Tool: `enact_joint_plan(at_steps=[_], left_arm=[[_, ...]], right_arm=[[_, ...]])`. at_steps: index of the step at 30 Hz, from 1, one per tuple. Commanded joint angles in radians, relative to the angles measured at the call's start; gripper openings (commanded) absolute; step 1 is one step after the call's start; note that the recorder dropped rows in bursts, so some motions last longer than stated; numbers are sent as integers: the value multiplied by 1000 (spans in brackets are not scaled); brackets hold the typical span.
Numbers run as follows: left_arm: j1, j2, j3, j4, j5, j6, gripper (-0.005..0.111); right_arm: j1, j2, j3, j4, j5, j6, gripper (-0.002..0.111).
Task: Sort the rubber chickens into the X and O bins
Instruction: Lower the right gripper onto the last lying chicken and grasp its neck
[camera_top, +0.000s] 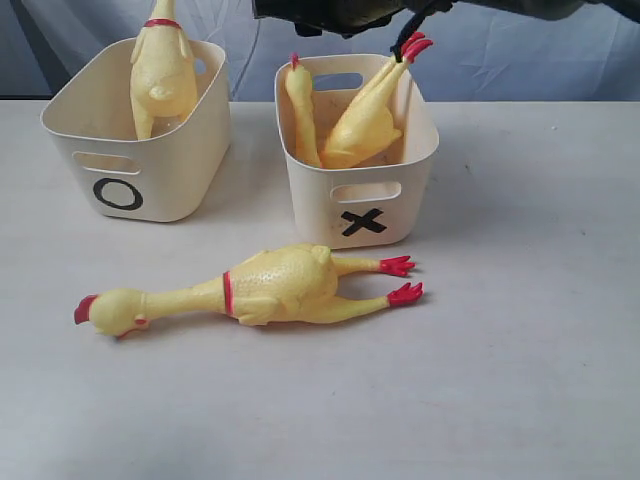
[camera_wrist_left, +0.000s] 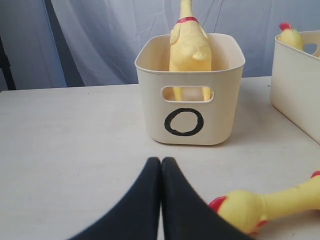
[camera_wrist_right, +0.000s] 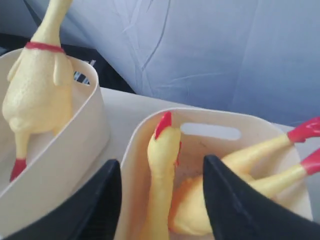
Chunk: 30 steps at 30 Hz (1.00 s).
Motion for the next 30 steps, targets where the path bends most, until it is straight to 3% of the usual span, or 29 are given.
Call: enact_joint_plan(at_steps=[1,5,8,10,16,20,30], left_arm=[[-11,-3,-7,0,-7,-2,0],[-11,-3,-7,0,-7,-2,0],[-11,-3,-7,0,-7,-2,0],[-11,-3,-7,0,-7,-2,0],[-11,-3,-7,0,-7,-2,0],[-11,-3,-7,0,-7,-2,0],[-11,-3,-7,0,-7,-2,0]], right_arm=[[-3,-47,3,279,147,-391,48],[-3,-48,3,782,351,-964,48],[1,-46,3,1012,550,-1236,48],[16,-46,3,1056,612,-1304,48],[94,-31,3,970,671,-1363,48],[152,4,5,796,674,-1366,48],[257,108,5,564,560,-1366,51]])
